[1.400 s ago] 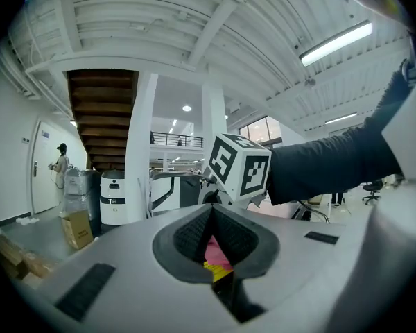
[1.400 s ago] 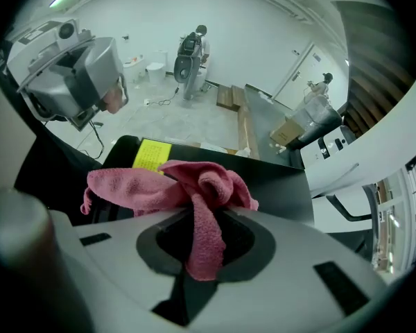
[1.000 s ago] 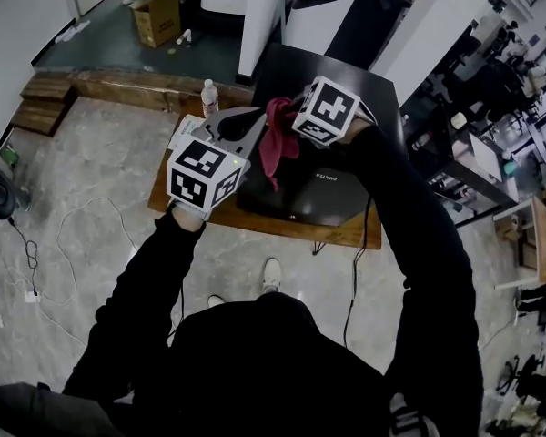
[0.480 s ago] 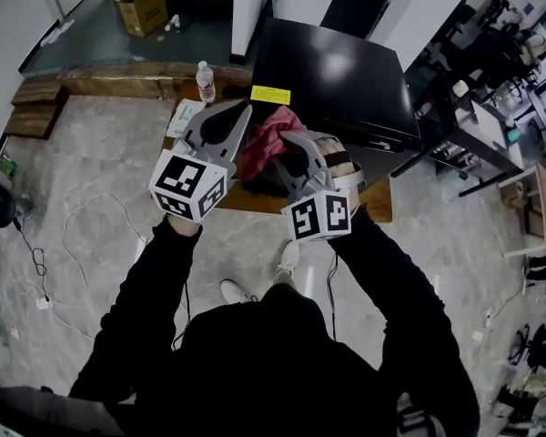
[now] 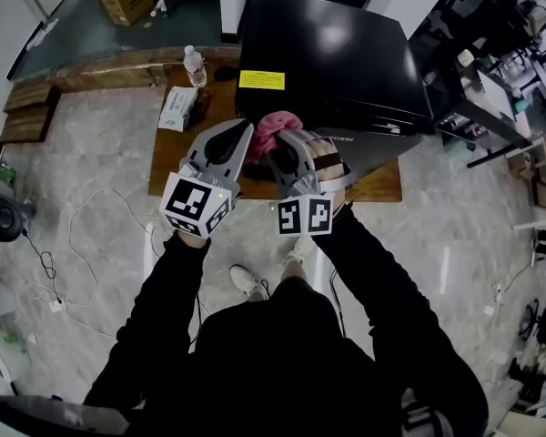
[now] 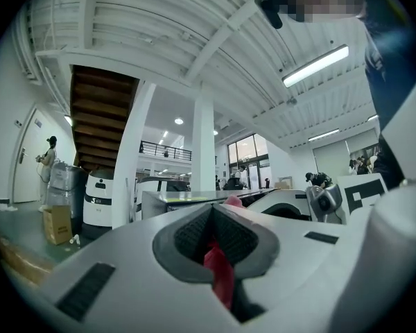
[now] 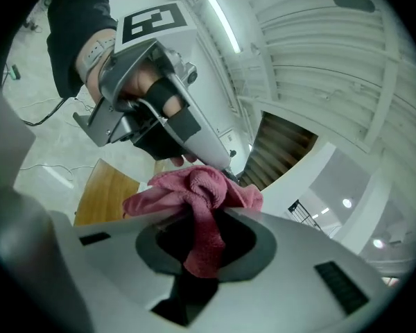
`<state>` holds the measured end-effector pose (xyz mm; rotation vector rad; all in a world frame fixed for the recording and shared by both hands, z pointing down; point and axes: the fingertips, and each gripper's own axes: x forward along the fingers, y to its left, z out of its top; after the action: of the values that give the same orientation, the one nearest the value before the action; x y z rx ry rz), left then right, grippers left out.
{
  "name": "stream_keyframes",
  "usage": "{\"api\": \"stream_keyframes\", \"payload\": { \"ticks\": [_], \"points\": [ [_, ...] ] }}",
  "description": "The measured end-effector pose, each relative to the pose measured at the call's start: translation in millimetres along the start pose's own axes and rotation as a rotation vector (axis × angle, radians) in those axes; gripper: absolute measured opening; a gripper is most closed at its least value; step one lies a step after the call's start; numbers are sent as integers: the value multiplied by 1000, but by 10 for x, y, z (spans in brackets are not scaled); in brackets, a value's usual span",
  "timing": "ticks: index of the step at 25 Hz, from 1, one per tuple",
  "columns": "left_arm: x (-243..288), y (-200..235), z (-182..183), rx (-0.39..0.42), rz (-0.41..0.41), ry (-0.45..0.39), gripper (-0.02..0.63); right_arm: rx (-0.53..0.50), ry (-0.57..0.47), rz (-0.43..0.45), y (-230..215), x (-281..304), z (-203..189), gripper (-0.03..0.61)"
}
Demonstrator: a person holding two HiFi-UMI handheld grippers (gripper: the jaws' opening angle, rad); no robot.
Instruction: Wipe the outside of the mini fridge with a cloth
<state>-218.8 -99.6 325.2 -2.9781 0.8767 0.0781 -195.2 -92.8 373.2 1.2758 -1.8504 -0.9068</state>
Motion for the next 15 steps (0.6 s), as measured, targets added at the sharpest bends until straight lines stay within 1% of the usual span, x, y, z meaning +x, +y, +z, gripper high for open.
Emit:
{"api": "stream_keyframes", "payload": {
  "ticks": [2, 4, 11, 15],
  "points": [
    [13, 15, -181, 0, 10, 25, 6, 28, 21, 27, 147, 41, -136, 75],
    [10, 8, -402, -18, 9, 50, 6, 44, 37, 49, 325, 75, -266, 75],
    [37, -39, -1398, -81, 18, 158, 6, 104, 52, 76, 831, 219, -657, 75],
    [-23, -51, -1942, -154, 35, 207, 6, 153, 90, 109, 1218, 278, -921, 75]
  ]
}}
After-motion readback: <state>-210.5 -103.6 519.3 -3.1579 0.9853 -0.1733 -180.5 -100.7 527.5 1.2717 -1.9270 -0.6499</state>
